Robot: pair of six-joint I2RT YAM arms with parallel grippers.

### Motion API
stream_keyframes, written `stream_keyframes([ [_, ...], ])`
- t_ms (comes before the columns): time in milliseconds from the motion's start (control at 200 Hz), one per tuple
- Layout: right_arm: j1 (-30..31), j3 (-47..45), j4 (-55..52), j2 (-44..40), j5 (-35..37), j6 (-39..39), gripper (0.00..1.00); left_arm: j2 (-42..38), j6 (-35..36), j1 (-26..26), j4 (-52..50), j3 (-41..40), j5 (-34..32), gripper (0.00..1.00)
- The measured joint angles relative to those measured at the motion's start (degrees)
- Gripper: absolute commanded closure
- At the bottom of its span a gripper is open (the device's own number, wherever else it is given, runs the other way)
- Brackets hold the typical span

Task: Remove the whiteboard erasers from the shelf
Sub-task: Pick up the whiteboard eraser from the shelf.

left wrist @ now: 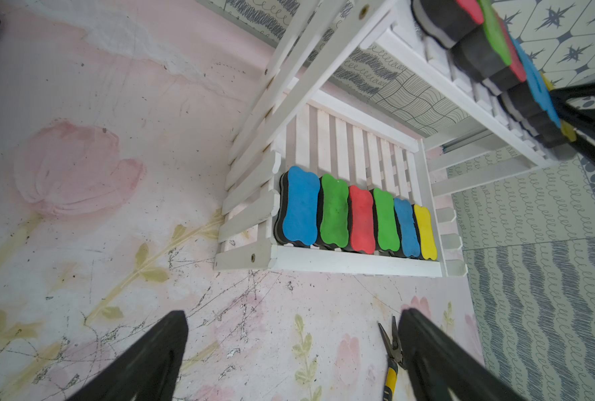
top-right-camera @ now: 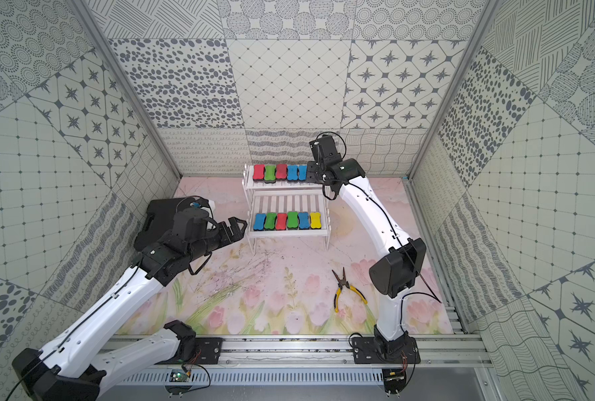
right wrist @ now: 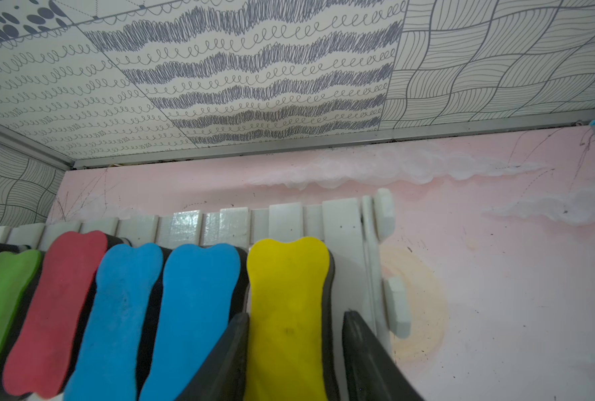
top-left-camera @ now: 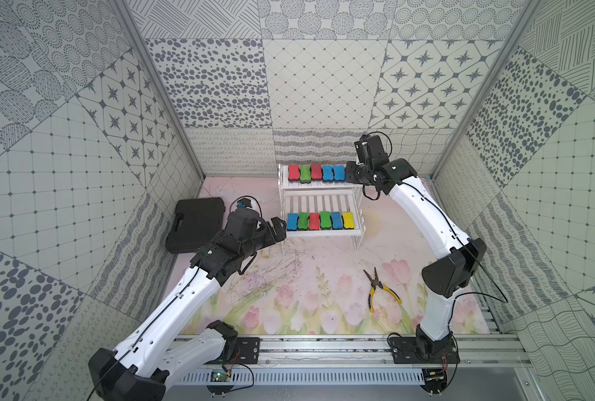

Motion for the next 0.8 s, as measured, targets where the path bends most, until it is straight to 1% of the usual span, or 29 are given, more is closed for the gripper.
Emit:
stream_keyframes([
  [70,-0.02,-0.02,-0.04,0.0,0.0,0.13,0.45,0.0,0.0,0.0,0.0,0.0,0.02,0.0],
  [170,-0.07,-0.02,-0.13,0.09,-0.04,0.22,0.46,0.11,0.0,0.0,0.0,0.0,0.02,0.0],
  [265,-0.11,-0.02,-0.04,0.26,-0.2,0.28,0.5,0.33,0.0,0.0,0.0,0.0,0.02,0.0],
  [350,-0.07,-0.02,0.17,0.31,-0.42,0.17,0.58,0.5,0.0,0.0,0.0,-0.13,0.04,0.0],
  [530,-0.09,-0.02,0.7,0.31,-0.61,0.28,0.68,0.85,-0.02,0.0,0.0,-0.31,0.07,0.01],
  [680,-0.2,-0.81,1.68,-0.04,-0.74,0.39,0.72,1.18,-0.02,0.0,0.0,-0.31,0.09,0.0],
  [795,-0.37,-3.5,3.8,-1.68,-1.44,0.46,0.72,1.2,-0.04,0.0,0.0,-0.31,0.15,0.0],
])
